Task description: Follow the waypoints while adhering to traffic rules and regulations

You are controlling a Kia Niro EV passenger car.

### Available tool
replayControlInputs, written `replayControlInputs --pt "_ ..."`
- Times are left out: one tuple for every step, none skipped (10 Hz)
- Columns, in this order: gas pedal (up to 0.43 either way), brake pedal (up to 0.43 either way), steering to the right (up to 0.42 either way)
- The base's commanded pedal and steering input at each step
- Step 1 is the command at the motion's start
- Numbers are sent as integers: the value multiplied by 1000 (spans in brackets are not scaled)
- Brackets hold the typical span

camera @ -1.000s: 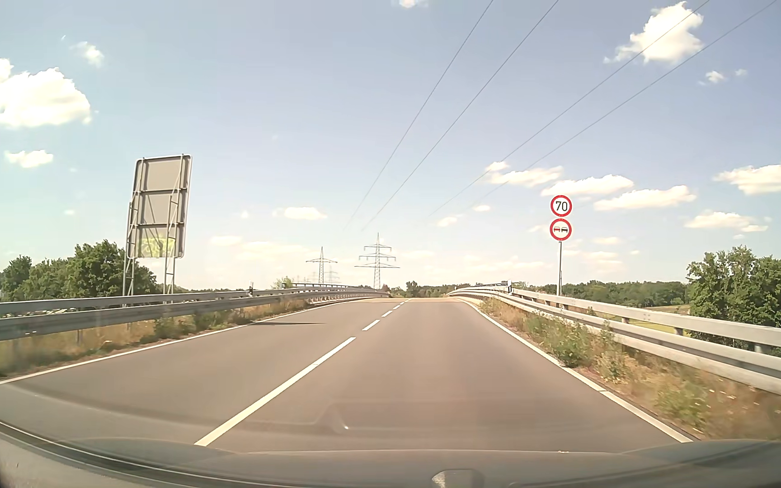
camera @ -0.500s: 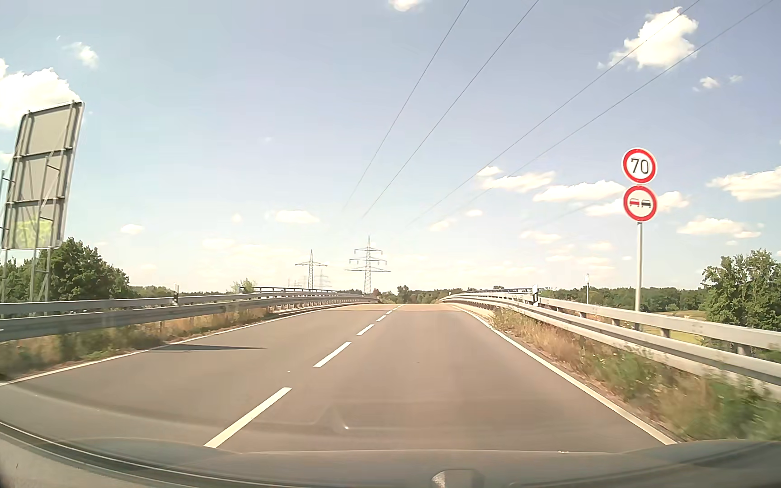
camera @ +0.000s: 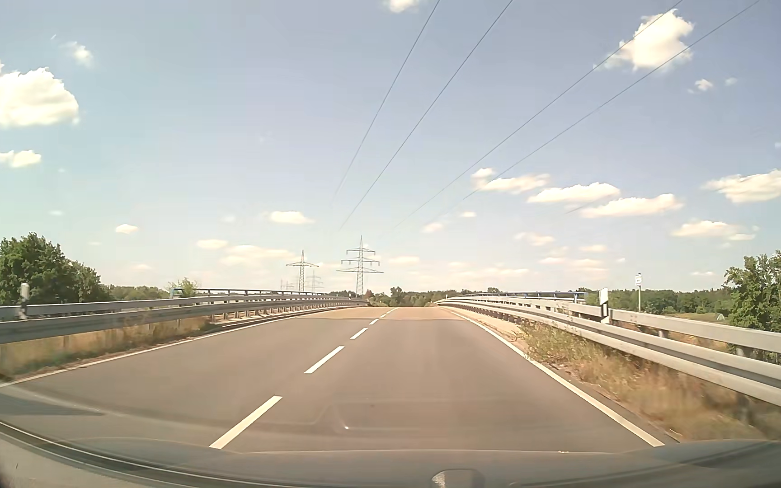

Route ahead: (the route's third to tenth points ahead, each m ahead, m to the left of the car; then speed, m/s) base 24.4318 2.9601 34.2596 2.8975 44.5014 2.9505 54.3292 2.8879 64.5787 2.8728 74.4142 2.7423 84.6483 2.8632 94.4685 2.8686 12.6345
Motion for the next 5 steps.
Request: replayControlInputs --pt "339 30 5" --pt "339 30 5" --pt "331 30 6" --pt "331 30 5" --pt "331 30 5"
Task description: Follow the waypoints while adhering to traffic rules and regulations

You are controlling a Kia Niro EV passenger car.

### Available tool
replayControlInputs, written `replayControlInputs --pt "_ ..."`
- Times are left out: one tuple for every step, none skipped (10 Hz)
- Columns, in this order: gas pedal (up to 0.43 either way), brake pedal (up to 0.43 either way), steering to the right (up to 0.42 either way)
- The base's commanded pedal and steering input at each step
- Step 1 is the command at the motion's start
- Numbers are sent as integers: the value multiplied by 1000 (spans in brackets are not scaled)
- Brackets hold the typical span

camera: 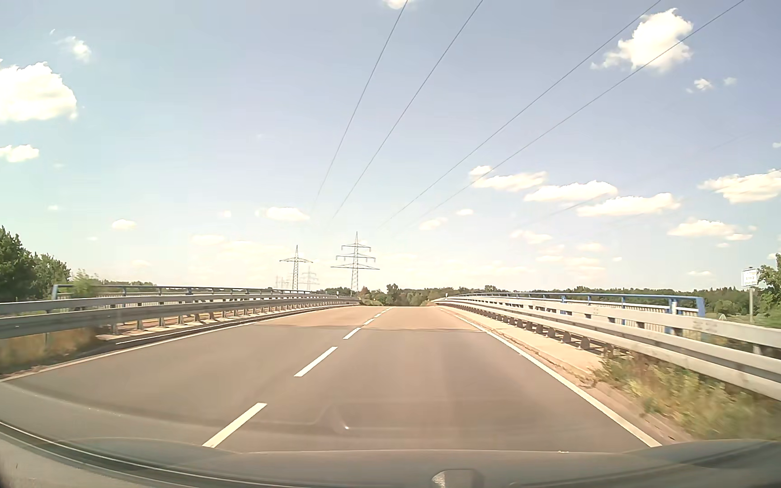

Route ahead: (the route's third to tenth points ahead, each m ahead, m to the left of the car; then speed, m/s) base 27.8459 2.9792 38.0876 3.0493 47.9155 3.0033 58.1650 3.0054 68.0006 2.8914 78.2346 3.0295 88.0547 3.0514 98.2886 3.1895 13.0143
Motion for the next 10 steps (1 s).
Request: replayControlInputs --pt "331 30 5" --pt "331 30 4" --pt "331 30 3" --pt "331 30 1" --pt "331 30 0" --pt "319 30 -1" --pt "319 30 -1" --pt "319 30 -2" --pt "311 30 -2" --pt "311 30 -2"
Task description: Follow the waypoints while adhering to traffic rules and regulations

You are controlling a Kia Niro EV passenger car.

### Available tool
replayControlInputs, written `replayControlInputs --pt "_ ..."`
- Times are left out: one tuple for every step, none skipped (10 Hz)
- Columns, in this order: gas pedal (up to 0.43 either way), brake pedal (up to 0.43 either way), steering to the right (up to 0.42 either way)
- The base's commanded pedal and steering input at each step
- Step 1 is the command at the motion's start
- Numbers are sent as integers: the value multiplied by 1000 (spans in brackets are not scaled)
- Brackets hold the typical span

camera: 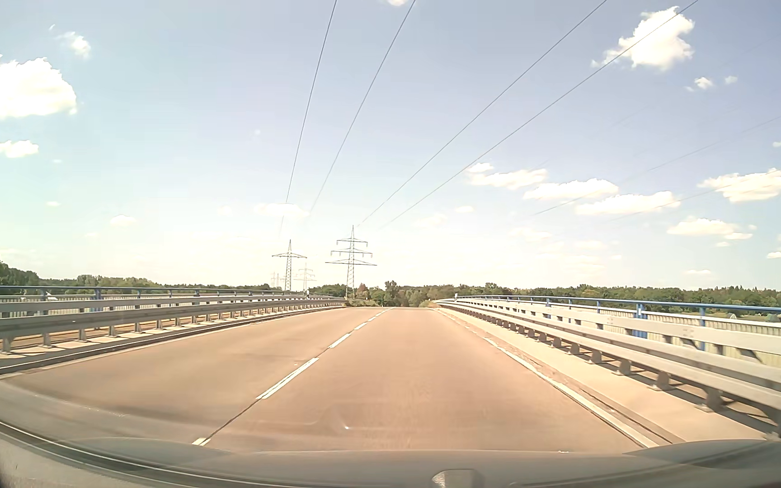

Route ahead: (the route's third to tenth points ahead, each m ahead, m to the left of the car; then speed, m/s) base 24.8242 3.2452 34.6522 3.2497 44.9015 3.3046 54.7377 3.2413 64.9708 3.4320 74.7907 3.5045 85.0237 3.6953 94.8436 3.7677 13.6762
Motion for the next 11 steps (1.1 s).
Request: replayControlInputs --pt "299 30 -2" --pt "287 30 -2" --pt "280 30 -3" --pt "268 30 -3" --pt "260 30 -3" --pt "248 30 -3" --pt "240 30 -3" --pt "209 30 -3" --pt "177 30 -3" --pt "157 30 -3" --pt "150 30 -3"
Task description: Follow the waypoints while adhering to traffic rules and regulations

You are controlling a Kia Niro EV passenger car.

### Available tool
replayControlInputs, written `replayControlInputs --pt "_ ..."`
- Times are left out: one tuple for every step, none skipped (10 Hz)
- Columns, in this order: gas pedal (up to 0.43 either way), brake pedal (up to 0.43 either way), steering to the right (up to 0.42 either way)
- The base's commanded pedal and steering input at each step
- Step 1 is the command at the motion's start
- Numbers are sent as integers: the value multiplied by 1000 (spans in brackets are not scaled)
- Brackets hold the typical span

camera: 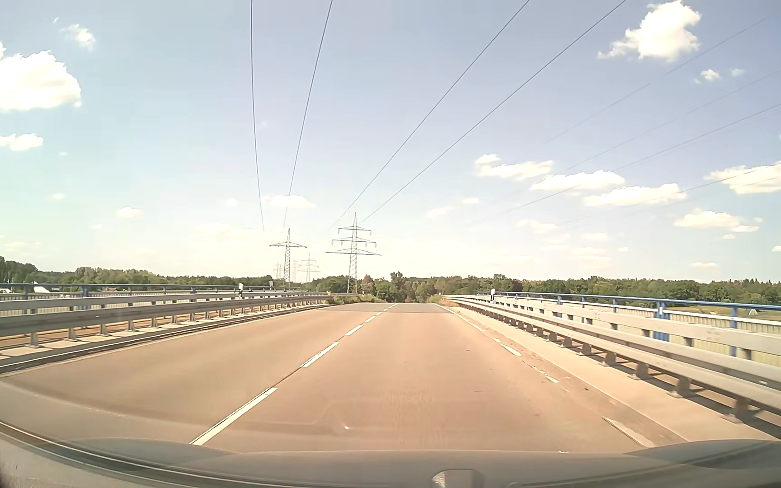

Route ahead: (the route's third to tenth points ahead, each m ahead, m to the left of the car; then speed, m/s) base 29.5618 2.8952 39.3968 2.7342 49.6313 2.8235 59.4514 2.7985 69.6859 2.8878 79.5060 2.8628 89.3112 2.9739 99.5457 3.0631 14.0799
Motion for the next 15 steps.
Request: replayControlInputs --pt "138 30 -2" --pt "130 30 -1" --pt "110 30 1" --pt "79 30 1" --pt "47 30 1" --pt "28 30 2" --pt "8 30 1" --pt "0 30 1" --pt "0 30 1" --pt "0 30 1" --pt "0 30 1" --pt "0 30 1" --pt "0 30 2" --pt "0 30 2" --pt "0 30 2"
